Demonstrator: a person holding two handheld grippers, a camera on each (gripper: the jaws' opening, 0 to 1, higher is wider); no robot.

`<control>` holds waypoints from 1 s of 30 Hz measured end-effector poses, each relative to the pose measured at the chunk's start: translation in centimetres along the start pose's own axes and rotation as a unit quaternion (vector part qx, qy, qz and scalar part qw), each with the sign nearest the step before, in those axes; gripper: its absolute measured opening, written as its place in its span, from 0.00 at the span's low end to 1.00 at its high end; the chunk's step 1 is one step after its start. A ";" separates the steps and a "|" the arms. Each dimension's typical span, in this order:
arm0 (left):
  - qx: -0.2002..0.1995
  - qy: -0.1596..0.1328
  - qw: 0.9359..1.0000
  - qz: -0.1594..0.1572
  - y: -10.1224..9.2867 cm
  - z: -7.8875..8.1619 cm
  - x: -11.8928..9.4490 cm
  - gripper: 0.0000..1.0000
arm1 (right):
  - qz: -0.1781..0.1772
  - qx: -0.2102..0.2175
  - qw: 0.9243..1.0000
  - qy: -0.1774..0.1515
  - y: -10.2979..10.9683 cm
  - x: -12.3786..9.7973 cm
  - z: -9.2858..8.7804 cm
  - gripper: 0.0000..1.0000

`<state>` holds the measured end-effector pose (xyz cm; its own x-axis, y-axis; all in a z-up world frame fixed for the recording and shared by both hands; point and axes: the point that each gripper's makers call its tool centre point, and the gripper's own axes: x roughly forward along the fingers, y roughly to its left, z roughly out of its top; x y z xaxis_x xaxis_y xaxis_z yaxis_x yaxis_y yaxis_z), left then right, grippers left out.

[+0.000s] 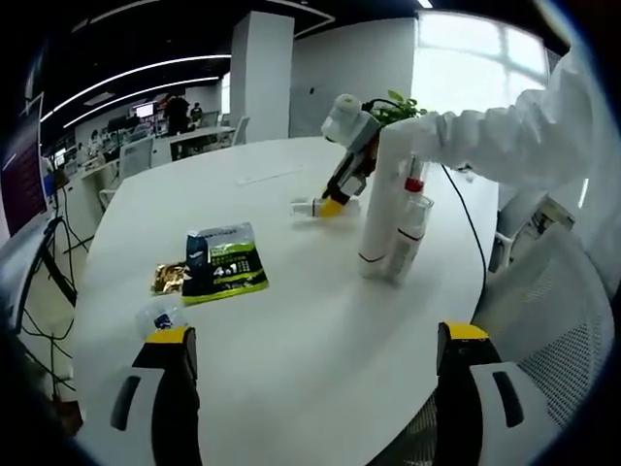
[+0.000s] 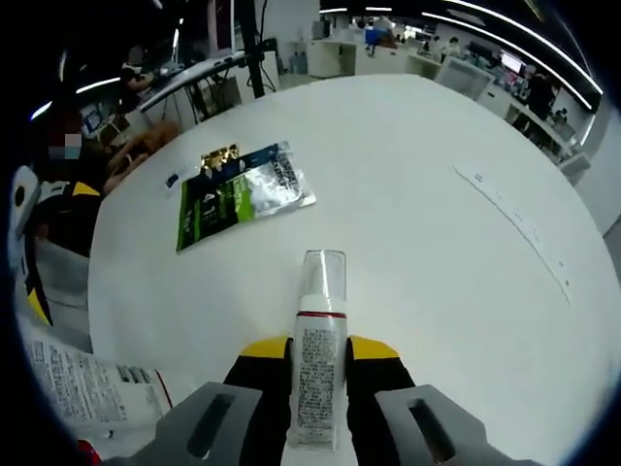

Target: Arrange the skincare products in the storage area until every visible bottle or jar stands upright without overlapping.

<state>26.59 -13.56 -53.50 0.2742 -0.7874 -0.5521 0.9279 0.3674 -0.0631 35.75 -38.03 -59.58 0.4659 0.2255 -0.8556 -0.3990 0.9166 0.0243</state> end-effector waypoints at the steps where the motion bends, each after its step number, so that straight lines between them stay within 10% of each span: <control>1: 0.001 0.001 1.000 0.000 0.0 0.0 0.0 0.98 | -0.003 0.003 1.000 -0.007 -0.2 -0.4 0.2 0.14; 30: 0.017 -0.005 1.000 -0.015 -1.3 0.5 -0.2 0.99 | -0.049 -0.034 0.987 -0.149 3.6 -12.7 5.9 0.14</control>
<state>25.50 -14.13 -52.93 0.2492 -0.8023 -0.5424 0.9436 0.3272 -0.0504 33.03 -35.65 -45.59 0.7122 0.2323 -0.6624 -0.3874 0.9170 -0.0949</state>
